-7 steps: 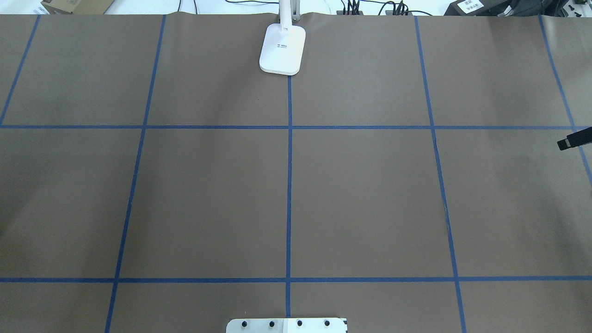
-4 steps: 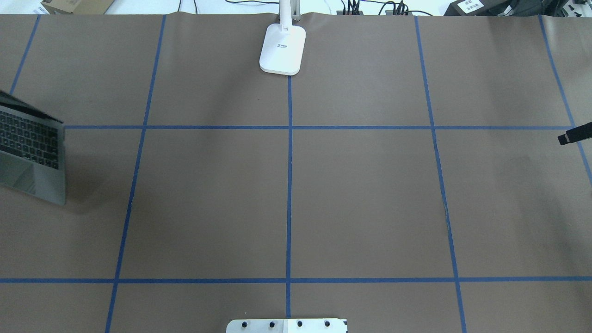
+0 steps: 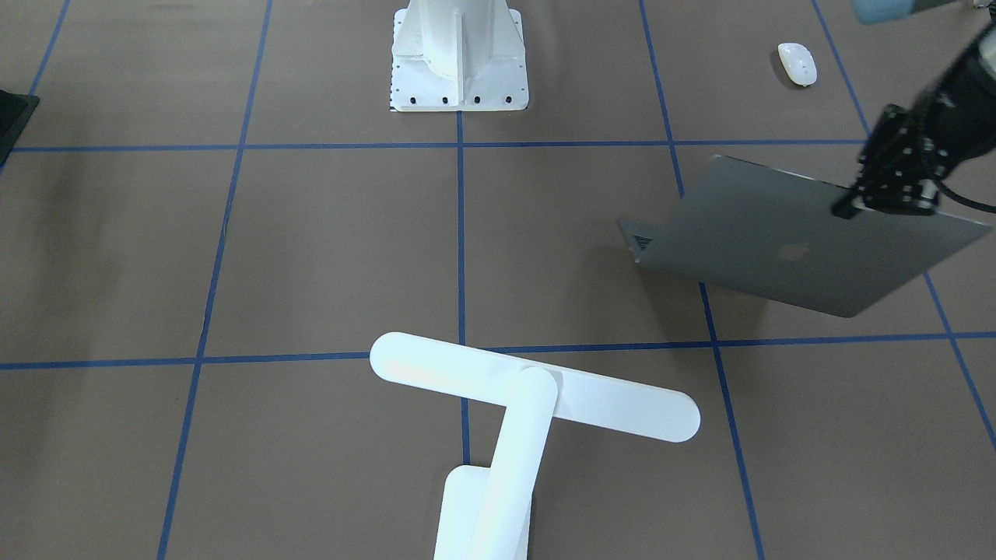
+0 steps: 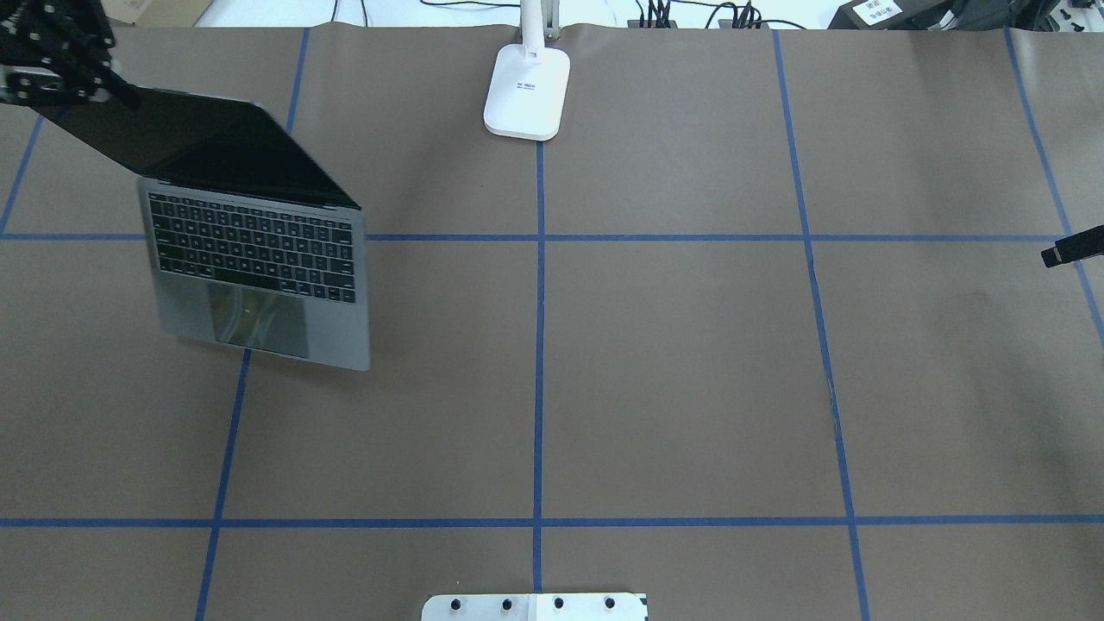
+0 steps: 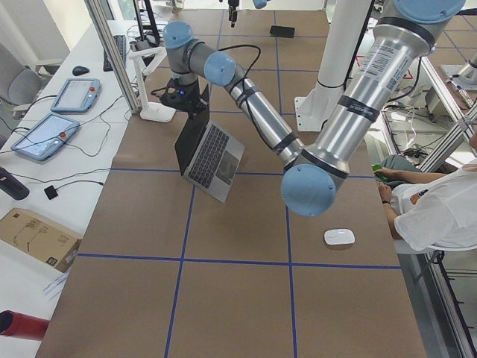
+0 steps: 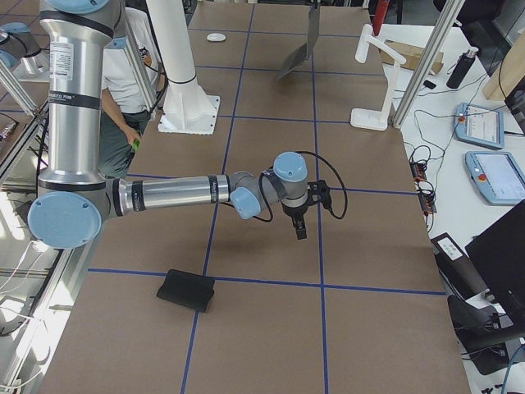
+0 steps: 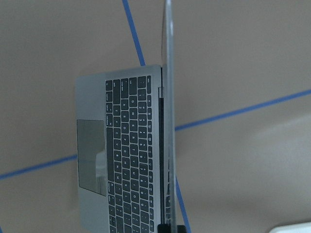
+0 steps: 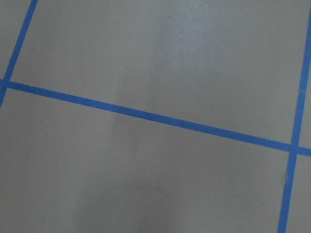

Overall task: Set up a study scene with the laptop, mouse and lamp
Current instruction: 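Lower the laptop with the left gripper in front of the white lamp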

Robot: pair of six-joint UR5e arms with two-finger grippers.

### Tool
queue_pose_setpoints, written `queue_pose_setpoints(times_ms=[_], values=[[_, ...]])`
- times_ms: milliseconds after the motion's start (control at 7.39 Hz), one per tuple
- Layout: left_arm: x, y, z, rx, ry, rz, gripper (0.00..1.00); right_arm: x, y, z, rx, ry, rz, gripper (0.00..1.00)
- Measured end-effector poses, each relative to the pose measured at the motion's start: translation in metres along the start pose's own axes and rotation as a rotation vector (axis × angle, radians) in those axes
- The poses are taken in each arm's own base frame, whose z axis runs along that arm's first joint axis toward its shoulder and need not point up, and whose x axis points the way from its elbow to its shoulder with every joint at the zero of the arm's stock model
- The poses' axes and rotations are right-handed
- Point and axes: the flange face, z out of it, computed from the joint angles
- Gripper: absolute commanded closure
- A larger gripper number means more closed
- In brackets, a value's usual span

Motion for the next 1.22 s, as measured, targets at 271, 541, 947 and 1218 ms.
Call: queue_pose_setpoints(times_ms=[271,541,947,1218], values=[[-0.003,0.105,0.030,0.003,0.002,-0.077,1.00,0.000,0.000,0.000,-0.001,0.000,0.002,0.01],[0.000,0.172,0.068,0.019,0.006,-0.135,1.00,0.000,-0.001,0.001,-0.001,0.000,0.003,0.01],[0.057,0.212,0.117,0.027,0.009,-0.164,1.00,0.004,-0.002,0.005,-0.008,0.003,0.009,0.01],[0.086,0.214,0.128,0.047,0.024,-0.149,1.00,0.006,-0.001,0.007,-0.012,0.004,0.013,0.01]])
